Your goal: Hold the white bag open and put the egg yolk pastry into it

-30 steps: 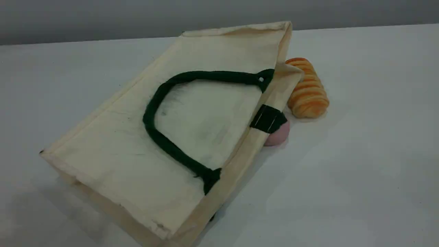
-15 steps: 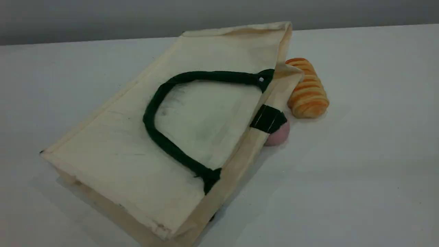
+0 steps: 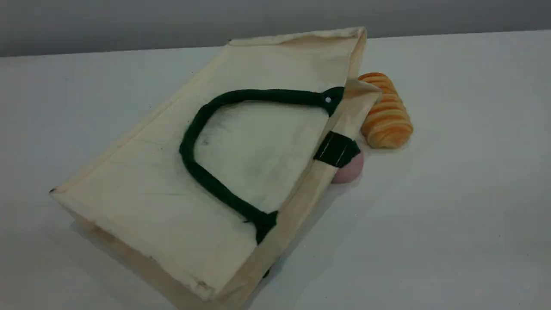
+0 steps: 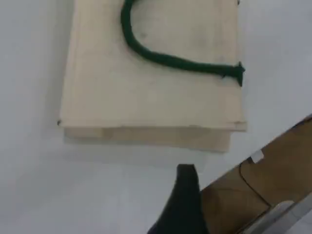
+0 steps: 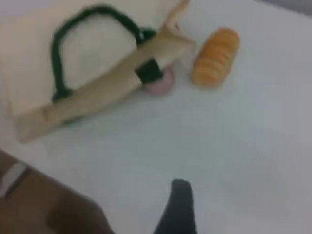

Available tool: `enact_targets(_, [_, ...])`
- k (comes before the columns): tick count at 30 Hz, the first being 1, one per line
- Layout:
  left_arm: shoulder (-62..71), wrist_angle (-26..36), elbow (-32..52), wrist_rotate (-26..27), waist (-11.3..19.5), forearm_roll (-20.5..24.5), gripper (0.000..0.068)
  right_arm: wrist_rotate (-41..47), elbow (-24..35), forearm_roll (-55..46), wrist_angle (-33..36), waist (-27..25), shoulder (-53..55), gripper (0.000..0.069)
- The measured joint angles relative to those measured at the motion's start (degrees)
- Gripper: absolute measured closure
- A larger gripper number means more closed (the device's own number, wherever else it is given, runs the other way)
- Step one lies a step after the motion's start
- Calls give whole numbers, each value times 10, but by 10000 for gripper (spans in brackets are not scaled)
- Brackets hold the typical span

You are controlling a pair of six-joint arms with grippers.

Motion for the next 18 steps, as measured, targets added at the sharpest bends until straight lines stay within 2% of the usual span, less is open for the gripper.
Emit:
enact_targets(5, [0,-32,34,0,0,0,105,0,9,-6,-15,0,0,107])
enact_targets(11, [0,-33,34,0,0,9,105,0,23,14,-36,0,0,107])
enact_targets(14, [0,-22,35,-4,0,41,105,0,23,12,-37,0,0,107])
enact_targets(18, [0,-11,45,-42,0,76,105,0,23,13,-37,0,0,107])
